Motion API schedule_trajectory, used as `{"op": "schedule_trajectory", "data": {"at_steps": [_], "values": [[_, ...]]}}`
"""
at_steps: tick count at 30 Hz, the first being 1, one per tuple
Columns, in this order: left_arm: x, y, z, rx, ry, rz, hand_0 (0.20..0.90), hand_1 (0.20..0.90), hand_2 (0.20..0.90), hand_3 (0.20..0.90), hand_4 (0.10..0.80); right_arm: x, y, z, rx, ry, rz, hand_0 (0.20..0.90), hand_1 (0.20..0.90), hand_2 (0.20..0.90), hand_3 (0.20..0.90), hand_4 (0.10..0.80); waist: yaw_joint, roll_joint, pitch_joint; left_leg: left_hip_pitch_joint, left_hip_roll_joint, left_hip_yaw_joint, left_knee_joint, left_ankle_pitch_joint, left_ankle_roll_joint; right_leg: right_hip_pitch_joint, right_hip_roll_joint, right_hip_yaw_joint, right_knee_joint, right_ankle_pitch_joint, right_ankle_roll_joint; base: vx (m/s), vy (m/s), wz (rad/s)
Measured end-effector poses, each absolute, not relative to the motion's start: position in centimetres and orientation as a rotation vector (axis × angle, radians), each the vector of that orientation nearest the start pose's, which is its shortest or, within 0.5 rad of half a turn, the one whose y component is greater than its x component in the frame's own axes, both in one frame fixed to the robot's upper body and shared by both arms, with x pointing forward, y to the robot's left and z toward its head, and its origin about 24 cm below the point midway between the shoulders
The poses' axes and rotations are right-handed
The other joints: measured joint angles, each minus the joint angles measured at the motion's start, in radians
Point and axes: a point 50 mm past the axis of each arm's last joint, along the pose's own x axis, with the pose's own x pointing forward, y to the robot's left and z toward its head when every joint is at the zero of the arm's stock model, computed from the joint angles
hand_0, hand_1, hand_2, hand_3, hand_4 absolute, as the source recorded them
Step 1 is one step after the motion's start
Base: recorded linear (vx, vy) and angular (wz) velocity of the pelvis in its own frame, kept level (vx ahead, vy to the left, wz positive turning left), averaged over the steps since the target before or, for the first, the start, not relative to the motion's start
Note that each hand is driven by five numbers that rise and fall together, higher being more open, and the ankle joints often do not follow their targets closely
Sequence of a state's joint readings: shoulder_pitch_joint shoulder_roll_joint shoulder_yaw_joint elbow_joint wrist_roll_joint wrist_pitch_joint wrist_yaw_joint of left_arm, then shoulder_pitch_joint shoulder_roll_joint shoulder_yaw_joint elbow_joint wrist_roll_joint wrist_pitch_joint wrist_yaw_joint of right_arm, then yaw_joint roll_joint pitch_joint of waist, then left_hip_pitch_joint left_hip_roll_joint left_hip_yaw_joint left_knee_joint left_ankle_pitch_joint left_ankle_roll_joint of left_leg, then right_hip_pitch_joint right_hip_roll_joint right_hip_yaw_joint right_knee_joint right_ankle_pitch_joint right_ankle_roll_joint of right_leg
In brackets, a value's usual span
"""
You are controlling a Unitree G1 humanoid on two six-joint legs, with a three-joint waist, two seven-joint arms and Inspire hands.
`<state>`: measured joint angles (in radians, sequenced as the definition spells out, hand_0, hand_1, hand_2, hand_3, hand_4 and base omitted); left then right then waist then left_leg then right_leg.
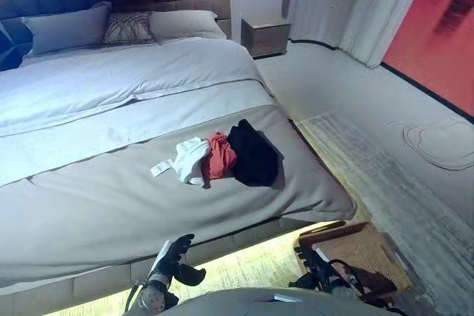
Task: Pick up the clothes from the bed and place them into the basket
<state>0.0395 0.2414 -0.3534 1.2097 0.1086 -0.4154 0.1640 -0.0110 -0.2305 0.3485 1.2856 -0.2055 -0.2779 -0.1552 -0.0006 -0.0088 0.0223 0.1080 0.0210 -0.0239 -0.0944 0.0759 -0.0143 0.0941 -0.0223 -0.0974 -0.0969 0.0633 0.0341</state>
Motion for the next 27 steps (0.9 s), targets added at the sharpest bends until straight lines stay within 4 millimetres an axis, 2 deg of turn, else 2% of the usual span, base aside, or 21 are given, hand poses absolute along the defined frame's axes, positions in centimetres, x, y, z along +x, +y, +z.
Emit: {"op": "schedule_trajectory", "data": {"at_steps": [3,9,19,27], "values": [[10.5,20.4,-15.0,0.498,0.824,-0.172,0.900,0.900,0.900,0.900,0.800,10.1,-20.9,-15.8,-0.613,0.968,0.218,0.900,0.900,0.900,0.900,0.800,0.000,0.000,0.000,0.000,0.000,0.000,0.000,0.000,0.000,0.000,0.000,0.000,0.000,0.000,0.000,0.000,0.000,0.00],[10.2,20.7,-15.2,0.388,0.884,-0.179,0.900,0.900,0.900,0.900,0.800,10.1,-20.9,-15.8,-0.619,0.967,0.209,0.900,0.900,0.900,0.900,0.800,0.000,0.000,0.000,0.000,0.000,0.000,0.000,0.000,0.000,0.001,0.000,0.000,0.000,0.000,0.000,0.000,0.000,0.00],[9.9,20.8,-15.3,0.392,0.895,-0.175,0.900,0.900,0.900,0.900,0.800,10.0,-21.2,-15.8,-0.658,0.963,0.141,0.900,0.900,0.900,0.900,0.800,-0.001,0.000,0.000,0.000,0.000,0.000,0.000,0.000,0.000,0.001,0.000,0.000,0.000,0.000,0.000,0.000,0.000,0.00],[9.9,20.7,-15.3,0.393,0.899,-0.176,0.900,0.900,0.900,0.900,0.800,11.3,-21.0,-15.0,-0.688,0.839,0.032,0.900,0.900,0.900,0.900,0.800,-0.001,0.007,0.006,0.000,0.001,0.001,0.000,0.000,0.000,0.000,0.001,0.001,0.000,0.000,0.000,-0.001,-0.004,0.00]]}}
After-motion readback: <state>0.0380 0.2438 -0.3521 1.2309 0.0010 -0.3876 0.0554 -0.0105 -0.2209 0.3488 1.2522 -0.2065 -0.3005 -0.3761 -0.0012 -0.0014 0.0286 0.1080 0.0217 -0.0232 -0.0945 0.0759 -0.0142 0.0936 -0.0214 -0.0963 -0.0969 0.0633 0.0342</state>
